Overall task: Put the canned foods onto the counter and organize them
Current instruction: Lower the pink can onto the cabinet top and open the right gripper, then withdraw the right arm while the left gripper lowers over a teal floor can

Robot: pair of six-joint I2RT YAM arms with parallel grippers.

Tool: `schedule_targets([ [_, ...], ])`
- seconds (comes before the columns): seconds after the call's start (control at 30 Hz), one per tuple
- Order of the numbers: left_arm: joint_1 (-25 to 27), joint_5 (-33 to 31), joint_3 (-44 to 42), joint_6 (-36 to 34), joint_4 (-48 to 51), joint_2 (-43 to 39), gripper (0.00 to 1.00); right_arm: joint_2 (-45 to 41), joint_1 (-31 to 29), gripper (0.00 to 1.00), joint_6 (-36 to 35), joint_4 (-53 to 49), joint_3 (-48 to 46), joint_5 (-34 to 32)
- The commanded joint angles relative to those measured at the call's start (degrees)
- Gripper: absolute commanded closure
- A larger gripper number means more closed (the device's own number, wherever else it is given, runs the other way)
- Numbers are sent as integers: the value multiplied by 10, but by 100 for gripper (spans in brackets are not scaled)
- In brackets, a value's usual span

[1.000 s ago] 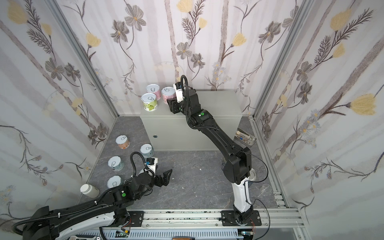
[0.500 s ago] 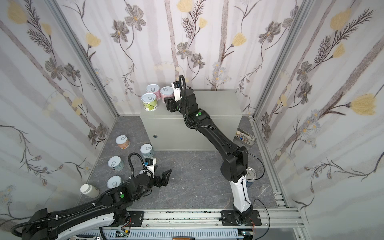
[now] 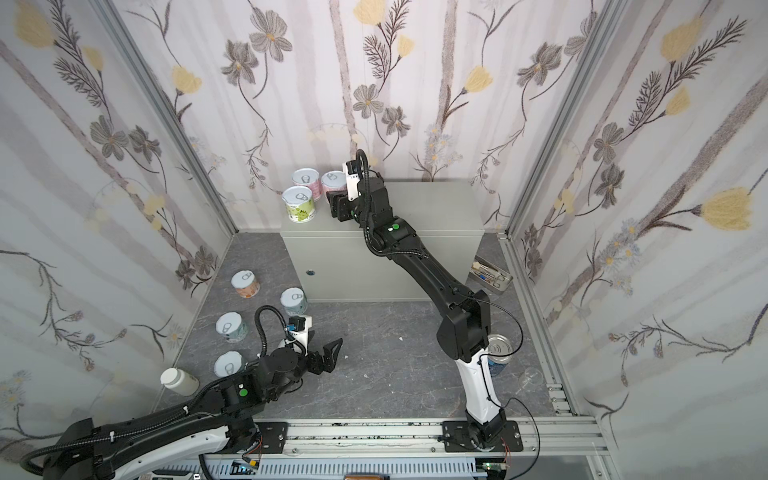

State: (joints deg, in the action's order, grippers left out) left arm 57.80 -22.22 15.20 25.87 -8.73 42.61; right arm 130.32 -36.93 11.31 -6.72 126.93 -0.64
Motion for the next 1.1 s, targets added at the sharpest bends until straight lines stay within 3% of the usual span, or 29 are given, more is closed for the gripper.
schedule_targets([
  [0.0, -1, -3, 0, 4, -5, -2, 0, 13, 1, 28, 17, -22, 5, -13],
  [0.47, -1, -8, 4, 10, 11, -14, 0, 30, 4, 28, 18, -15, 29, -6],
  [0.63, -1, -22, 13, 18, 40, -34, 0, 23, 4, 15, 17, -16, 29, -1],
  [0.93, -5, -71, 77, 50, 171, -46, 0, -24, -4, 7, 5, -38, 23, 0],
  [1.07, -6, -104, 98, 71, 228, -51, 0, -76, -9, 2, -5, -26, -28, 4],
])
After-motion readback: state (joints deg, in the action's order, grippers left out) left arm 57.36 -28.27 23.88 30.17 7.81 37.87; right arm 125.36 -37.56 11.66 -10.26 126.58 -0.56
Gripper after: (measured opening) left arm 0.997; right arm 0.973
